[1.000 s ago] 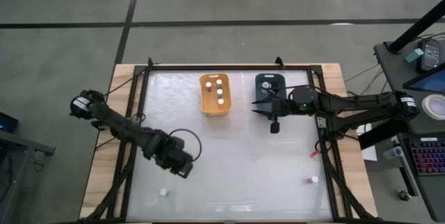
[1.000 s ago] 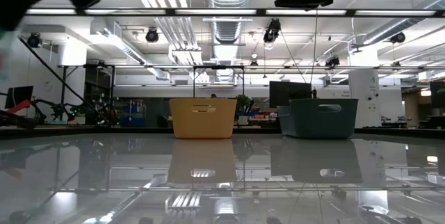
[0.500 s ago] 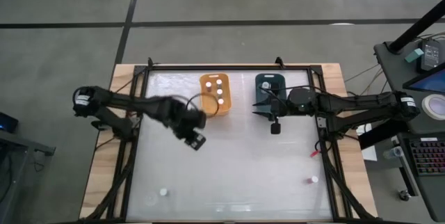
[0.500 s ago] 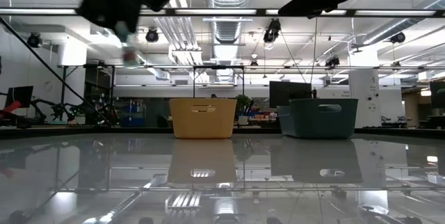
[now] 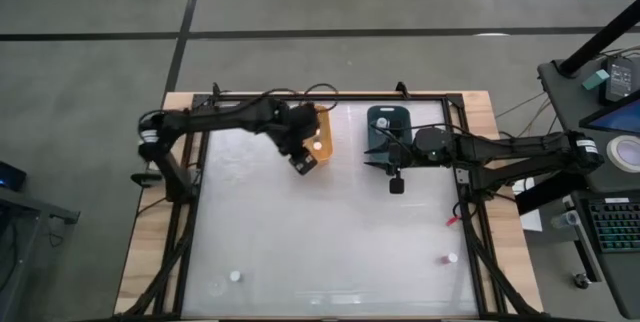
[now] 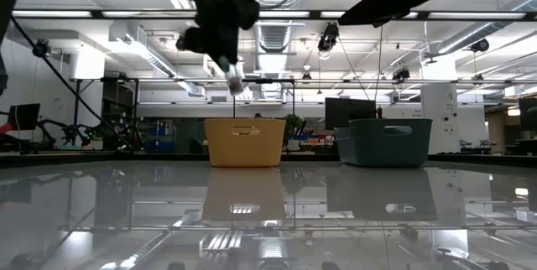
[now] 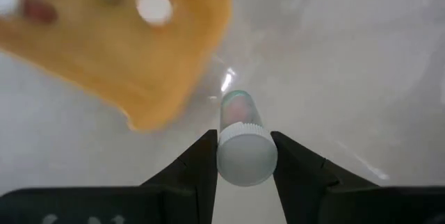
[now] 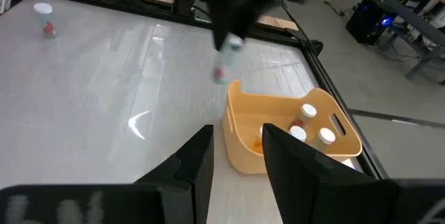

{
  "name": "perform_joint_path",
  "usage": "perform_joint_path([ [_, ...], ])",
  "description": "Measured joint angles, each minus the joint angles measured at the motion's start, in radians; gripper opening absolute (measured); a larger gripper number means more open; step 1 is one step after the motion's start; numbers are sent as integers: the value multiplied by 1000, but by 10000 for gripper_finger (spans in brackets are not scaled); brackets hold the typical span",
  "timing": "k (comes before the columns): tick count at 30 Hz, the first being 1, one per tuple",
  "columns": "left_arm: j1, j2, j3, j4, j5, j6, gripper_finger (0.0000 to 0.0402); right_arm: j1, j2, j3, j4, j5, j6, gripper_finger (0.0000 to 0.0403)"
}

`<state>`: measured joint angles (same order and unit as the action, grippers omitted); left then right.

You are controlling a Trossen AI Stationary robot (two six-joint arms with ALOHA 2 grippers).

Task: Pick and place medicine bottles into bin by pill shape (circle, oval)
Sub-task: Put the top blue capsule bottle into the yellow bin

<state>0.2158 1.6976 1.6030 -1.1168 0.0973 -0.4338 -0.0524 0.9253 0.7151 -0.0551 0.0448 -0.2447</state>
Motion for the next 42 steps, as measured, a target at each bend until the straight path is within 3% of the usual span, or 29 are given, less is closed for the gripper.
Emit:
perform_joint_path([
  [3,47,67,61,-35,-11,98,102,0,0,0,0,0,0,114],
  [8,102,133,117,-121,-198,189,102,0,0,-3,-3,0,0,114],
  [11,129,144,115,-107,-253,231,102,0,0,-3,-2,0,-1,114],
  [31,197,151,72,22,-250,284,102,0,0,-3,-18,0,8,114],
  [42,199,248,72,37,-242,301,102,0,0,-3,-24,0,9,114],
])
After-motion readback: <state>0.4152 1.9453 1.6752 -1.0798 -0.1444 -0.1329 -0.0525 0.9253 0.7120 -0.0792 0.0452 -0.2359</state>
